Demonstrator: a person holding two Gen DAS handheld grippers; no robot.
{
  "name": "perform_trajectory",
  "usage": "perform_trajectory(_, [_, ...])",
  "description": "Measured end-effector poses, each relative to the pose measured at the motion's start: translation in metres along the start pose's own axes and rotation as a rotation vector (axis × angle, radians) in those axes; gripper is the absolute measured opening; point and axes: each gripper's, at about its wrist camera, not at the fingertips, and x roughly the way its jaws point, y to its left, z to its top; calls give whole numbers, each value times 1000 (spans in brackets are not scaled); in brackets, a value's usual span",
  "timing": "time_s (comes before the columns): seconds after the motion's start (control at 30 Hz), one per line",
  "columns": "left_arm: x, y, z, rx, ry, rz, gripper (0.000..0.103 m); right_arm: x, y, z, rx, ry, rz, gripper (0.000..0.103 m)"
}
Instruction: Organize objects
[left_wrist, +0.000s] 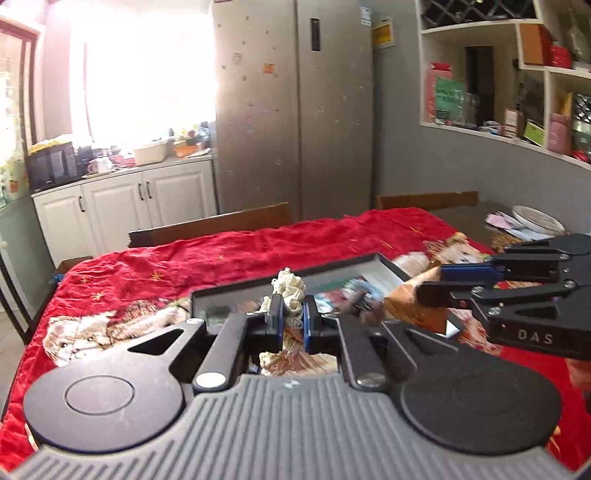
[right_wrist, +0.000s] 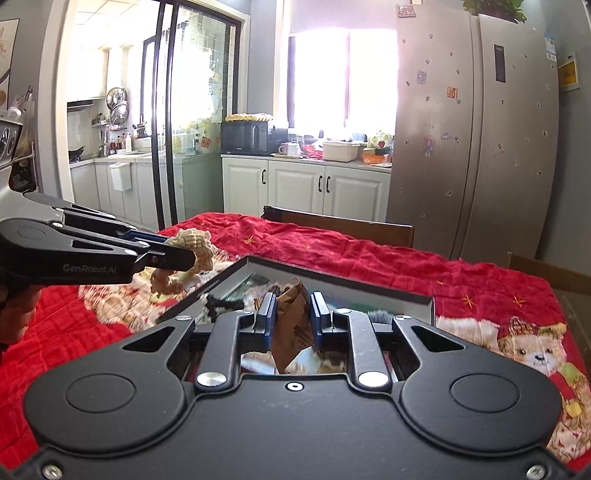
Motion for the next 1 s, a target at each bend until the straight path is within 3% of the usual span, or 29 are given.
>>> perform_trajectory(0.53, [66, 31, 7, -77, 60, 48, 12, 98, -19, 33, 111, 32, -16, 19])
perform_trajectory(1.0, [118, 48, 1, -108, 101, 66, 12, 170, -34, 15, 200, 98, -60, 19])
